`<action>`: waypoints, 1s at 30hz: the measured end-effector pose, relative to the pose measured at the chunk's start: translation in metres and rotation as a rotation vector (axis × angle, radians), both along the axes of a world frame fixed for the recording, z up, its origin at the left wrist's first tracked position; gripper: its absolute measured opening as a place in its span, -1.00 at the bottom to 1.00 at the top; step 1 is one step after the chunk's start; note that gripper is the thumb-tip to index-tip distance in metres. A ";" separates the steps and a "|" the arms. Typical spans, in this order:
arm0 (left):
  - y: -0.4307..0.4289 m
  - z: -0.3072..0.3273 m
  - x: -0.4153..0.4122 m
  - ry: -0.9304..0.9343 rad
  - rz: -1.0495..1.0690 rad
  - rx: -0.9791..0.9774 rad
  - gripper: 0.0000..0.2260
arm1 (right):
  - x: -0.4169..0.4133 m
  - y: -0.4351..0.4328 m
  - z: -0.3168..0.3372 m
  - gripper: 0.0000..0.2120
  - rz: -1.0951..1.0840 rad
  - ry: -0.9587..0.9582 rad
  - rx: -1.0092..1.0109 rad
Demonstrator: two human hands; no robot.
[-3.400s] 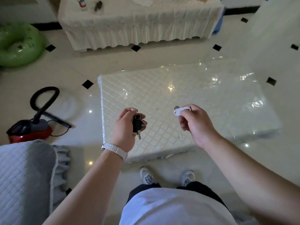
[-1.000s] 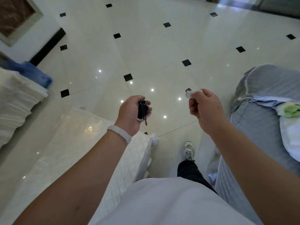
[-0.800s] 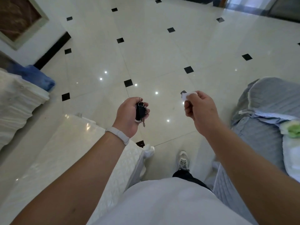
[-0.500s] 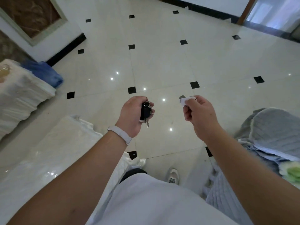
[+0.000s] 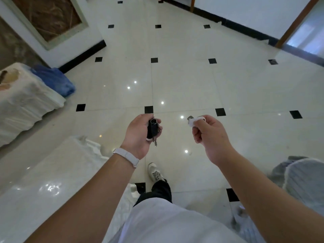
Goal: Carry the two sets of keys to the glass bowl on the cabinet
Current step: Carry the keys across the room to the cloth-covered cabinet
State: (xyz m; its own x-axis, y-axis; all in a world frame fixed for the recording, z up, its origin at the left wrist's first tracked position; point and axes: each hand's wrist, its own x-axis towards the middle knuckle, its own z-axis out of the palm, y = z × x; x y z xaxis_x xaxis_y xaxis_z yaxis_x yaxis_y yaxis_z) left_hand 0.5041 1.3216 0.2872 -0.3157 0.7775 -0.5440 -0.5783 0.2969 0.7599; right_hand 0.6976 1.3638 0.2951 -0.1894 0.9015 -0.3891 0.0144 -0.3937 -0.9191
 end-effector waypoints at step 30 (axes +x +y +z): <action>0.123 -0.012 -0.328 -0.009 0.560 -0.039 -0.86 | -0.390 0.225 -0.006 -0.84 0.573 -0.104 0.029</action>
State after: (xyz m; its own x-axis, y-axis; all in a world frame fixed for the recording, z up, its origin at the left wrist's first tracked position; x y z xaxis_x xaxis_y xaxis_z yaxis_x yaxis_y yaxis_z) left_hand 0.1765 1.4450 0.2752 -0.6695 0.4719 -0.5737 -0.6624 -0.0298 0.7485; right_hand 0.3076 1.5892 0.2895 -0.6125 0.6769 -0.4082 0.3085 -0.2708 -0.9119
